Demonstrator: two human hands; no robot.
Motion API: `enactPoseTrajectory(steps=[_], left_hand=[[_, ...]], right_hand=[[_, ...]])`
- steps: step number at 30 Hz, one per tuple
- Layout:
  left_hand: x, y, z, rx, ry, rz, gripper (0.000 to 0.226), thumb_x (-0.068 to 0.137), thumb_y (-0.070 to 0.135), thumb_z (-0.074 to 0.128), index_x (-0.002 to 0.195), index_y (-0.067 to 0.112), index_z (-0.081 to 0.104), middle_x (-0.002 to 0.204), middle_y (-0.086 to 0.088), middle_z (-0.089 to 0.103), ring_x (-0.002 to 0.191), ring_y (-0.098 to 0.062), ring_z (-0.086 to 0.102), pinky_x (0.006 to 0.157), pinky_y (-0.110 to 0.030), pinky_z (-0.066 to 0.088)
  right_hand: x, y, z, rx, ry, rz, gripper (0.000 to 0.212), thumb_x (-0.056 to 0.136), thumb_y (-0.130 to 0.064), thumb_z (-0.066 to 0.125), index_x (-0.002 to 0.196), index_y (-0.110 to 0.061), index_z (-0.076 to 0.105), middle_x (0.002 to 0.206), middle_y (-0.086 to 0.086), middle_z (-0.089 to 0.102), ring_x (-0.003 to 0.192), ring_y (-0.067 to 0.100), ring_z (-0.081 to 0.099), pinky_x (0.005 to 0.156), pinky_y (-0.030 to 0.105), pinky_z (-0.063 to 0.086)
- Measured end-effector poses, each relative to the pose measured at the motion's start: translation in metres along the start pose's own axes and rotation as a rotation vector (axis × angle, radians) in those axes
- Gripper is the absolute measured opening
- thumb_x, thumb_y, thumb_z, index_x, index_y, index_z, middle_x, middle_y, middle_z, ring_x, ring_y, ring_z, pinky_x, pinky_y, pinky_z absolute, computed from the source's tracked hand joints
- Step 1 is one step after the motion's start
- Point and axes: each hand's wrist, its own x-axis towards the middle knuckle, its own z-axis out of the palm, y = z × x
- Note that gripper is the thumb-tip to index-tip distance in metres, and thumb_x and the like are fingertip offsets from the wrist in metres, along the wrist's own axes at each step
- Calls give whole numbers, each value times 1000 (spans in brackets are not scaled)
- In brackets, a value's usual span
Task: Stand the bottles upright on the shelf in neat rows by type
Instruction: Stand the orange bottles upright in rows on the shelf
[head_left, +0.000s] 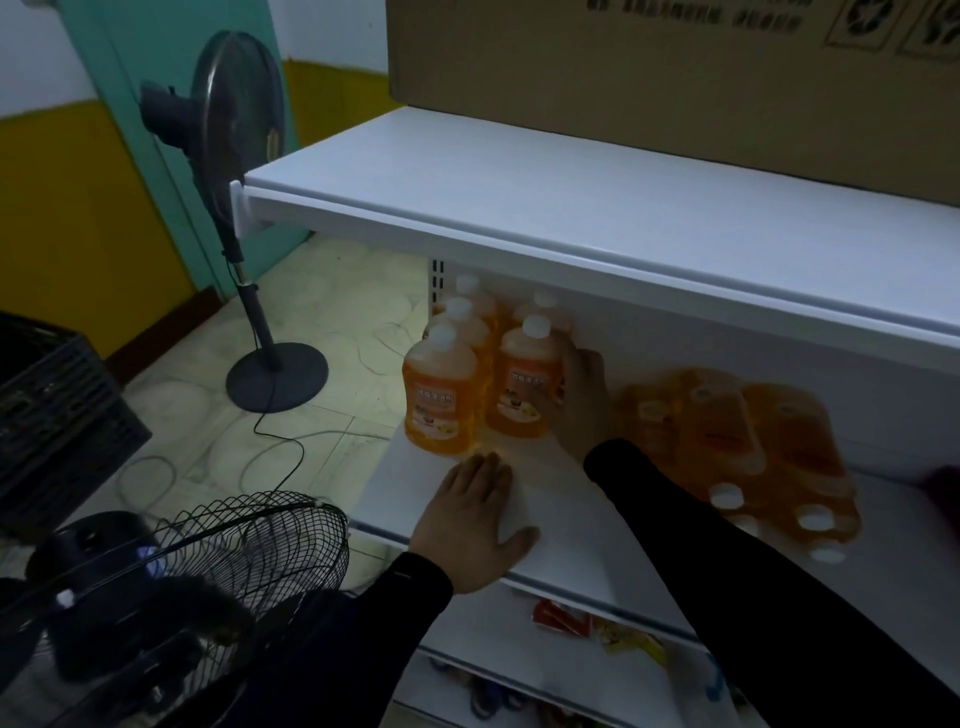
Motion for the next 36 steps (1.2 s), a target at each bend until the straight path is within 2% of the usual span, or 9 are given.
enactPoseTrajectory(steps=[10,14,17,20,22,27,30,33,36], left_hand=[[1,-4,3,-28,32,10,94,85,75,11,152,10,21,160,-11,15,148,-25,8,118,-34,-3],[1,-5,3,-14,16,16,91,86,72,17,150,9,29,158,-13,22,146,-28,14,120,-37,6],[9,-2,-3,-60,14,37,84,88,68,27,147,9,35,154,-14,30,143,-29,22,119,-37,13],[23,16,-12,-125,1,79,79,91,64,35,148,11,32,154,-14,31,141,-28,24,117,-36,15],[31,36,-19,-182,10,89,79,89,67,33,149,14,30,154,-10,31,141,-26,24,116,-35,16],[51,79,-34,-264,66,155,76,91,60,47,152,21,22,157,-5,25,143,-22,21,115,-34,19],[61,104,-43,-321,122,182,87,86,59,58,153,24,17,158,-5,20,144,-21,17,114,-34,18],[63,124,-46,-398,165,147,90,82,58,65,152,27,19,157,-4,24,142,-21,20,114,-36,22],[58,129,-46,-541,107,79,72,79,58,68,140,30,39,139,3,48,126,-16,44,101,-34,41]], right_hand=[[-14,-5,-19,-59,34,50,75,87,-42,67,149,-24,29,135,15,40,114,28,53,94,40,47],[-46,15,-65,-341,302,58,62,89,-48,53,138,-12,49,134,21,49,121,36,50,101,39,40],[-70,47,-100,-869,43,145,62,89,-54,26,141,-24,42,146,17,38,133,38,35,110,47,25],[-83,59,-110,-805,-7,372,61,85,-54,43,139,-27,36,138,9,44,121,36,46,99,47,38],[-85,55,-107,-854,0,293,61,82,-57,40,136,-29,34,130,5,45,112,33,50,92,43,41],[-105,36,-138,-329,92,201,45,80,-46,60,120,-26,52,101,-1,58,91,23,59,77,30,44],[-109,25,-171,-99,57,148,16,81,-34,69,89,-20,67,82,-7,66,79,12,64,70,25,44],[-116,17,-194,147,-16,183,27,77,-40,78,100,-28,70,90,-16,67,80,-15,59,60,2,41],[-117,12,-200,214,-31,122,34,72,-51,78,100,-35,68,84,-29,66,80,-21,56,58,-2,39]])
